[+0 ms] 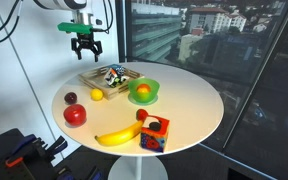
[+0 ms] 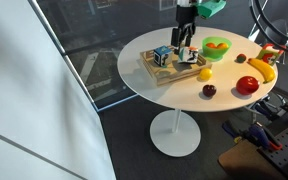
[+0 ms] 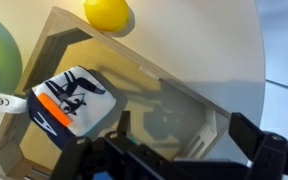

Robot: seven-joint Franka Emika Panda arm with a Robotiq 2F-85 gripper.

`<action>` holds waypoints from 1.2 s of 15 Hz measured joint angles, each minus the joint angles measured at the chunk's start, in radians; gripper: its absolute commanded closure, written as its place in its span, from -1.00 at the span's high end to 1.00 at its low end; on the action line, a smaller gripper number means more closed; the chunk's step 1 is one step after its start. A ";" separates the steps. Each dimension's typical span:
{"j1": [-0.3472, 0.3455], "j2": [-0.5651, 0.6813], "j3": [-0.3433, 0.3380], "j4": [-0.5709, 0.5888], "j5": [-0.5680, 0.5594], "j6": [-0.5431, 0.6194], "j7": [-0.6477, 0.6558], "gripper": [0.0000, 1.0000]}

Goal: Pick up the block with a zebra image and put it in the wooden tray

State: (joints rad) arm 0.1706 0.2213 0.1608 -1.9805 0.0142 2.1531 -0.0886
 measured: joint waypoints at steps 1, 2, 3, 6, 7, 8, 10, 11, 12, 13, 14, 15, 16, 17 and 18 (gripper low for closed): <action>0.000 -0.001 0.003 0.000 0.009 -0.013 -0.004 1.00; 0.000 -0.002 0.007 0.000 0.021 -0.036 -0.012 1.00; 0.000 -0.005 0.011 0.001 0.029 -0.060 -0.015 1.00; 0.002 -0.020 0.019 0.001 0.034 -0.133 -0.015 1.00; 0.004 -0.028 0.020 0.001 0.034 -0.157 -0.014 1.00; 0.005 -0.037 0.020 0.001 0.034 -0.180 -0.014 1.00; 0.005 -0.057 0.019 0.000 0.034 -0.219 -0.009 1.00; 0.005 -0.070 0.019 -0.001 0.034 -0.235 -0.003 1.00; 0.005 -0.083 0.019 -0.004 0.033 -0.244 0.006 1.00; 0.005 -0.097 0.018 -0.010 0.033 -0.250 0.016 1.00; 0.005 -0.113 0.017 -0.016 0.032 -0.255 0.029 1.00; 0.005 -0.129 0.017 -0.023 0.031 -0.258 0.042 1.00; 0.005 -0.146 0.015 -0.032 0.029 -0.258 0.058 1.00; 0.005 -0.163 0.014 -0.042 0.025 -0.258 0.073 1.00; 0.004 -0.181 0.012 -0.053 0.023 -0.258 0.089 1.00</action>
State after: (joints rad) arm 0.1745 0.0407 0.1727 -2.0330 0.0369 1.8946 0.0002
